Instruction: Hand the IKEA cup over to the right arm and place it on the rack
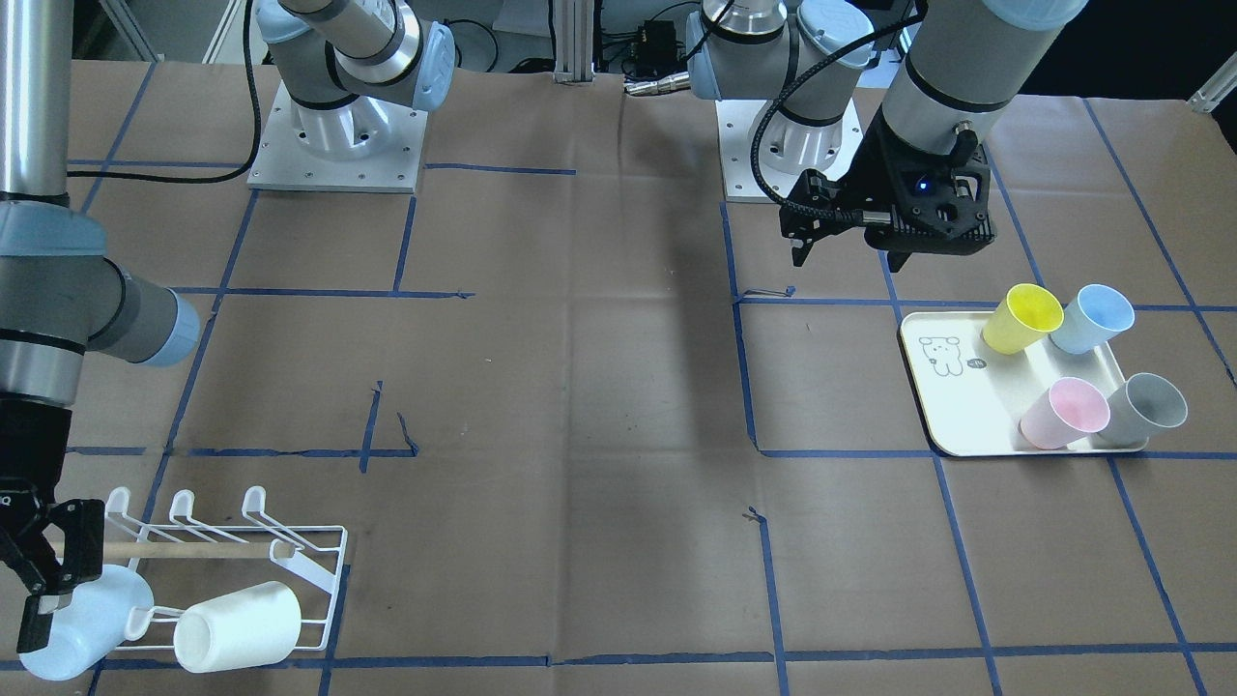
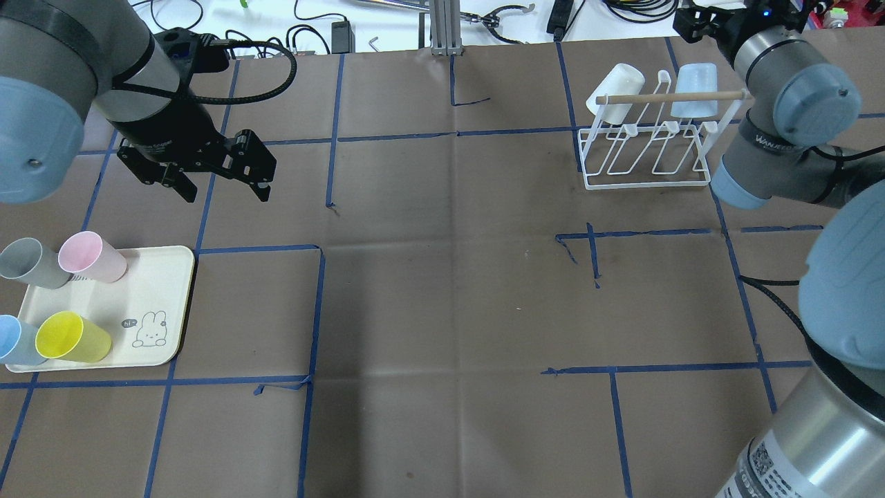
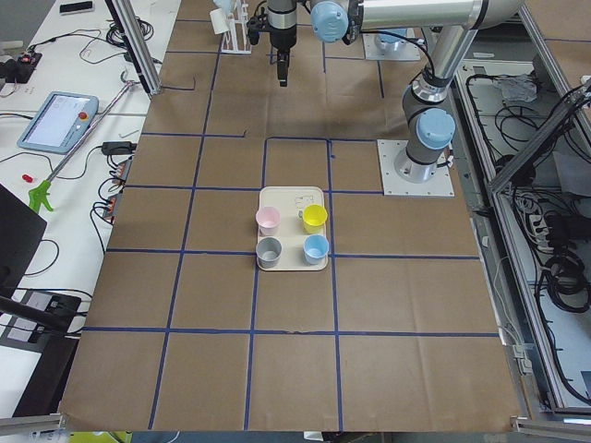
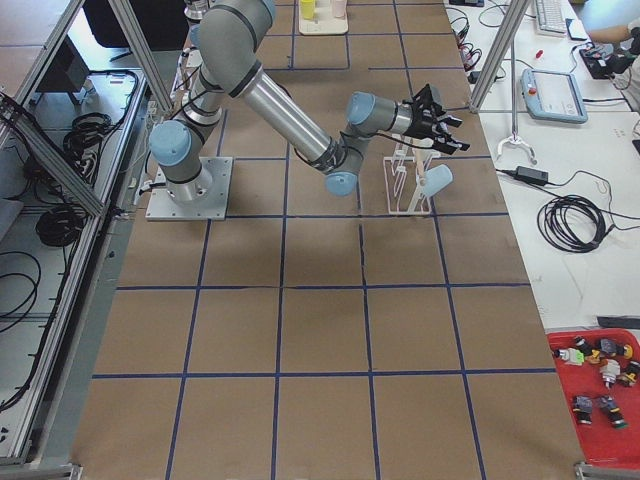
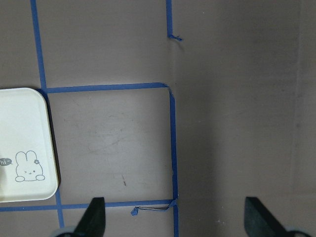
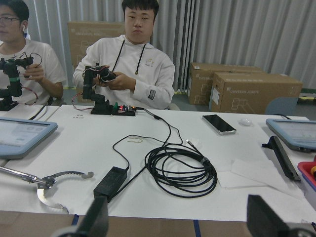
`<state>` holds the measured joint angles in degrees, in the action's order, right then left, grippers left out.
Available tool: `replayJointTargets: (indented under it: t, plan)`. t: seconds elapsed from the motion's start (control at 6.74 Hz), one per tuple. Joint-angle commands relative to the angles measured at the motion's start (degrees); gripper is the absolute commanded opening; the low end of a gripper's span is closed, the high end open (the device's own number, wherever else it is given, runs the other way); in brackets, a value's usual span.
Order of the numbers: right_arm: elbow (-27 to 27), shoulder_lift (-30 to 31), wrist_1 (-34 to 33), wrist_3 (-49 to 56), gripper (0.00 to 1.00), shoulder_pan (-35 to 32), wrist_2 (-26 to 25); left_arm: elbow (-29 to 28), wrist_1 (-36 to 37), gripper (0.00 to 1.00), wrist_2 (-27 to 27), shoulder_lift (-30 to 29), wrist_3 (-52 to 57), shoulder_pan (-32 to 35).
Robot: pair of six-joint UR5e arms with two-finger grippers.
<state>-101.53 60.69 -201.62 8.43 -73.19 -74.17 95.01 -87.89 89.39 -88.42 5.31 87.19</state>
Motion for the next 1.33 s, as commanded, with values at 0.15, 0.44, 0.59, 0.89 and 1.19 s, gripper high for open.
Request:
replayJointTargets:
  t: [0.15, 0.44, 0.59, 0.89, 1.19]
  plan:
    - [3.77, 11.0, 35.72, -0.17, 1.0, -4.14, -0.01, 0.0, 0.0, 0.99, 0.0, 0.0, -0.04, 0.0]
    - [9.05, 15.92, 60.08, -0.43, 1.0, -7.13, -0.96, 0.0, 0.0, 0.99, 0.0, 0.09, -0.13, 0.0]
    - [9.94, 18.91, 68.99, -0.7, 1.0, -8.45, -5.06, 0.0, 0.0, 0.99, 0.0, 0.18, -0.04, 0.0]
    - [14.92, 21.83, 89.54, -7.78, 1.0, -13.79, -13.75, -0.26, 0.09, 0.99, 0.0, -0.08, -0.13, 0.0]
    - [16.36, 24.46, 103.64, -9.31, 1.0, -18.2, -16.71, 0.09, -0.09, 0.99, 0.09, 0.44, -0.13, 0.0]
